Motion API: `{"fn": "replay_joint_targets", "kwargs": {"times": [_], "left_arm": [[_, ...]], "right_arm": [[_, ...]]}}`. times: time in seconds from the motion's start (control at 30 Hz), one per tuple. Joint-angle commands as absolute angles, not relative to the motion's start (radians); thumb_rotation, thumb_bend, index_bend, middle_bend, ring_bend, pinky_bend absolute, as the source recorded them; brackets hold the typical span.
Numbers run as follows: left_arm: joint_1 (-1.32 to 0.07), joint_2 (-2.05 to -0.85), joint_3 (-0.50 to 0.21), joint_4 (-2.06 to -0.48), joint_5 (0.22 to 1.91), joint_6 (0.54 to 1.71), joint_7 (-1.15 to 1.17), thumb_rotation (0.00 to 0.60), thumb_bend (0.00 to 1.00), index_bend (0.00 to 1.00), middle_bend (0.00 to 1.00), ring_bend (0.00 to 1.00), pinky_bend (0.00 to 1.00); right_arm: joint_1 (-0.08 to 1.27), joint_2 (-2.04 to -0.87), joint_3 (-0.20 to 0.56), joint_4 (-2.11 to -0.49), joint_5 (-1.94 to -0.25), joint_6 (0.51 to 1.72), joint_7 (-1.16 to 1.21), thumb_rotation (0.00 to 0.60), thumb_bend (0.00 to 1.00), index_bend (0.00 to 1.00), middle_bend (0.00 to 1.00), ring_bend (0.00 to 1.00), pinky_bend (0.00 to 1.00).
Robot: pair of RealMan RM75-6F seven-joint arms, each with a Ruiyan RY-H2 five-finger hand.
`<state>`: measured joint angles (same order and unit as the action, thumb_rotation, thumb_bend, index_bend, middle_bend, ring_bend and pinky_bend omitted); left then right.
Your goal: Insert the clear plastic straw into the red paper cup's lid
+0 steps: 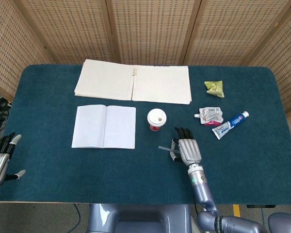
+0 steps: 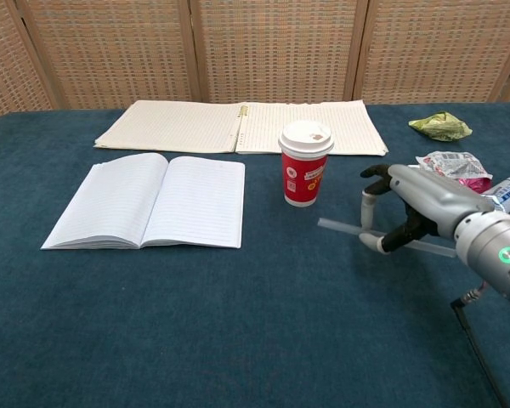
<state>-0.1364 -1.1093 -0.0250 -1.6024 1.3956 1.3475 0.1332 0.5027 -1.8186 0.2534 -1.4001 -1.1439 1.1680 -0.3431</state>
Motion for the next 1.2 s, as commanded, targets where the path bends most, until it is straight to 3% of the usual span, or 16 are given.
{"fn": "replay_joint_targets", "kwargs": {"times": [0.03, 0.3, 0.73, 1.2], "left_arm": [[-0.137, -1.109, -0.025, -1.600, 1.393, 1.345, 0.130, 0.600, 0.07, 0.00, 0.00, 0.00, 0.00], [-0.148, -1.119, -0.029, -1.587, 1.377, 1.320, 0.125, 0.600, 0.07, 0.00, 0.00, 0.00, 0.00], [-0.181, -1.148, -0.036, -1.560, 1.335, 1.253, 0.152, 0.600, 0.07, 0.00, 0.00, 0.00, 0.00], [-0.197, -1.166, -0.041, -1.520, 1.298, 1.214, 0.142, 0.600, 0.07, 0.00, 0.00, 0.00, 0.00]], "right_arm": [[0.496, -1.763, 0.318, -1.487, -1.200, 1.217, -0.201, 0.600, 0.55, 0.61, 0.19, 0.00, 0.00], [0.500, -1.699, 0.477, -1.605, -1.241, 1.241, 0.230, 0.600, 0.54, 0.62, 0.21, 0.00, 0.00], [0.609, -1.707, 0.666, -1.640, -1.040, 1.028, 0.668, 0.600, 0.54, 0.64, 0.23, 0.00, 0.00], [0.701, -1.835, 0.642, -1.397, -1.099, 0.989, 0.871, 0.600, 0.55, 0.64, 0.23, 0.00, 0.00]]}}
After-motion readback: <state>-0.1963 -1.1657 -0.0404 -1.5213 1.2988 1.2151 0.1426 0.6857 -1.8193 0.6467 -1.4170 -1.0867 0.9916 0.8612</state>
